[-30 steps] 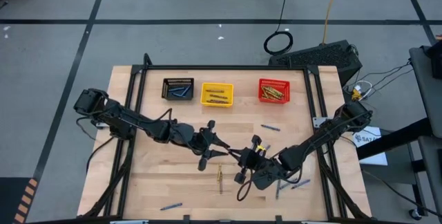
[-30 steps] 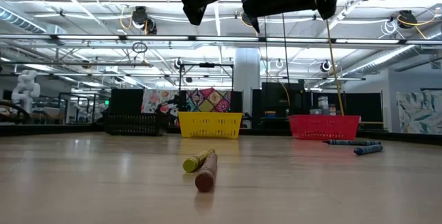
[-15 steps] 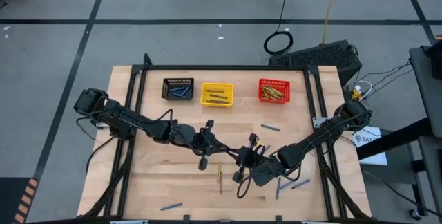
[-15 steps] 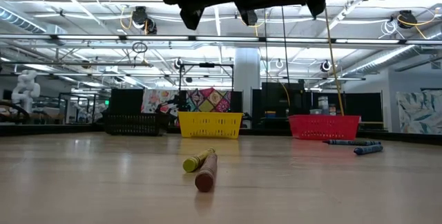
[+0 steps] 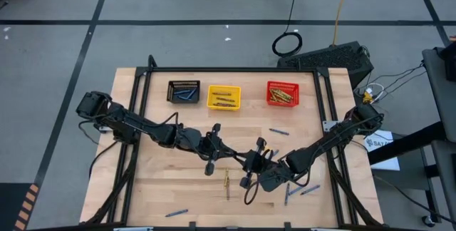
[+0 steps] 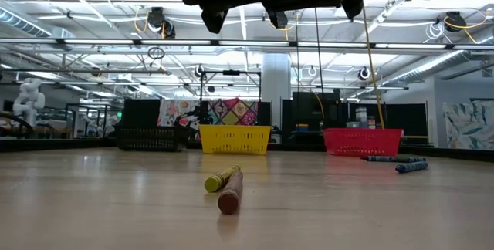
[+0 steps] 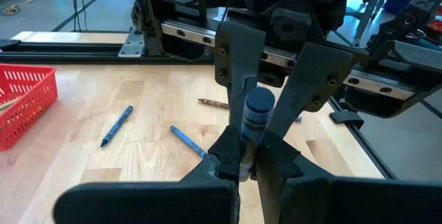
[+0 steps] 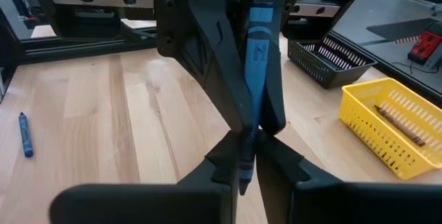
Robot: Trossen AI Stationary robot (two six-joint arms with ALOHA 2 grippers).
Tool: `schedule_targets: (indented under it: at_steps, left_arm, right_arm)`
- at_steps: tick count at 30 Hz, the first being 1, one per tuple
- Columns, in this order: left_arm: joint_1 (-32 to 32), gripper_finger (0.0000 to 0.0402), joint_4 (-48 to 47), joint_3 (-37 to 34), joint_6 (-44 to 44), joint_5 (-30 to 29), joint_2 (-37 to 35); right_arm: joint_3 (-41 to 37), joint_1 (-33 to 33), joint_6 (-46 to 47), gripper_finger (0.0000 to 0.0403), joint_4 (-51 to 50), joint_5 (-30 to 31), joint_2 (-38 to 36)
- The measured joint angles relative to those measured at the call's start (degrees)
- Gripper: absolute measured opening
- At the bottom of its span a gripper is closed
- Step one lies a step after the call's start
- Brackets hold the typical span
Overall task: Sort crayons
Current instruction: Put the blue crayon into the black bin
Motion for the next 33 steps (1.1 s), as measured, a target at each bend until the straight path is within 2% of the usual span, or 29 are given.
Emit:
schedule_targets:
  at_steps: [8,14,17,24,33]
  left_arm:
    - [0.1,0.0018,0.0,0.0,0.0,-0.3,0.0]
    - [0.9,0.0018,-3.2,0.0,0.1,-3.0,0.0]
    - [1.7,0.0018,-7.0,0.0,0.0,-6.3,0.0]
    - [5.6,0.0018,-11.7,0.0,-0.1,-9.7,0.0]
    - [16.8,0.0018,-17.4,0.0,-1.5,-15.0,0.0]
  right_arm:
    - [0.0,0.0,-0.5,0.0083,-0.3,-0.2,0.0]
    - [0.0,0.1,2.8,0.0115,-7.6,-0.2,0.0]
    - [0.0,0.0,7.2,0.0123,-13.4,0.4,0.0]
    - [0.0,-1.6,19.5,0.0127,-30.1,3.0,0.0]
    - [0.0,-5.9,29.6,0.0128,-51.1,3.0,0.0]
